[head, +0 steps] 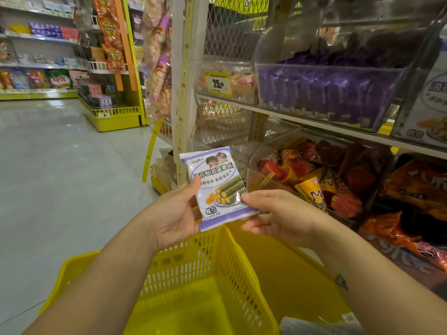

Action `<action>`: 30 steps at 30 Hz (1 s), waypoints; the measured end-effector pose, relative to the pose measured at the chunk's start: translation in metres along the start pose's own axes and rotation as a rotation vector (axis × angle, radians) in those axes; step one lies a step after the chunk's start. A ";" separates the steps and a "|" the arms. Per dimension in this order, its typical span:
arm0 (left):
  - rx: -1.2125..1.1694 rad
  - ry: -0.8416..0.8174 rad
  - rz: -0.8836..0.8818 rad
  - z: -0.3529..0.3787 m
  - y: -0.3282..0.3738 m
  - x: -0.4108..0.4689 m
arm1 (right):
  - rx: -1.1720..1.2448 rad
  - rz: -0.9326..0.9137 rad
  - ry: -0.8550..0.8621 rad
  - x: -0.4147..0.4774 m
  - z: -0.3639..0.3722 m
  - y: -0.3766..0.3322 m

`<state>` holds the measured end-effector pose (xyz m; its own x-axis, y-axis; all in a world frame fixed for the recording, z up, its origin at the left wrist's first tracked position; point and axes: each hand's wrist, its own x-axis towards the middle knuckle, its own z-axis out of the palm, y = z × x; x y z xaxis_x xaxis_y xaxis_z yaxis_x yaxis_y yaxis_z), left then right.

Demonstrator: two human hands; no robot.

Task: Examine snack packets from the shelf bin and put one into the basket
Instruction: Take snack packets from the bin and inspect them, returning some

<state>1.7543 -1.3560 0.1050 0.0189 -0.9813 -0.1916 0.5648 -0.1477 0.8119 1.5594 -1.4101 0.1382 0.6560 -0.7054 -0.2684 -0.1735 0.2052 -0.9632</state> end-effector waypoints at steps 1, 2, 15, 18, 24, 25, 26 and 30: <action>0.008 -0.005 -0.011 -0.001 -0.001 0.001 | -0.013 0.003 -0.002 -0.001 0.000 -0.001; 0.012 -0.013 -0.024 -0.002 -0.001 0.001 | -0.023 0.005 -0.003 -0.001 0.000 -0.001; 0.234 -0.014 0.148 0.019 -0.012 0.003 | -0.498 -0.443 0.230 0.003 0.017 0.007; 0.161 -0.071 0.206 0.020 -0.014 0.005 | -0.531 -0.452 0.160 0.003 0.017 0.008; -0.020 -0.207 0.125 0.016 -0.015 0.002 | -0.150 -0.369 0.065 0.001 0.014 0.005; -0.034 -0.236 0.122 0.015 -0.016 0.001 | -0.154 -0.397 0.109 0.001 0.014 0.004; -0.047 -0.259 0.115 0.015 -0.016 0.001 | -0.181 -0.416 0.166 0.002 0.013 0.004; -0.002 -0.259 0.176 0.018 -0.015 0.003 | -0.123 -0.410 0.298 0.006 0.006 0.004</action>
<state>1.7312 -1.3589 0.1020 -0.0942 -0.9907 0.0984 0.5733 0.0268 0.8189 1.5668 -1.4090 0.1329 0.4535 -0.8774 0.1568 -0.0425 -0.1970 -0.9795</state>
